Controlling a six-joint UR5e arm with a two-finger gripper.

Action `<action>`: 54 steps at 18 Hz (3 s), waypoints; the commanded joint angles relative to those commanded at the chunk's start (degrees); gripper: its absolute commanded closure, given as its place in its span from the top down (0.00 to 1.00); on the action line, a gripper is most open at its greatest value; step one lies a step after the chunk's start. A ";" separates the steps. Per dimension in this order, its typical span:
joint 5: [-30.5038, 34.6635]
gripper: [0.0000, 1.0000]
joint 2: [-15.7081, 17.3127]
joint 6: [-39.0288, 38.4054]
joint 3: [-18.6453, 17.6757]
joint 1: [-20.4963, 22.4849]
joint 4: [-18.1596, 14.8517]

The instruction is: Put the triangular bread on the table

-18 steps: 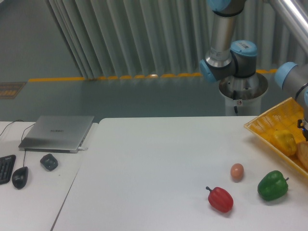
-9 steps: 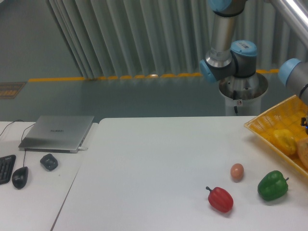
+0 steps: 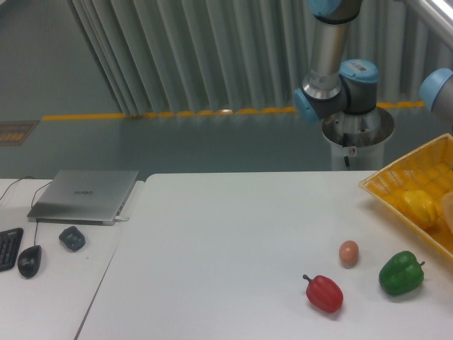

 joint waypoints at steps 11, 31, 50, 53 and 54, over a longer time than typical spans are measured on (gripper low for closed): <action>-16.96 0.00 1.58 -15.44 3.18 -1.84 -3.45; -18.82 0.00 -3.95 -65.90 2.74 -15.73 22.56; -11.26 0.63 -8.17 -75.58 1.68 -19.16 28.46; -10.29 0.70 -7.91 -75.59 0.46 -19.25 28.45; -10.29 0.78 -7.82 -75.41 0.28 -19.16 28.45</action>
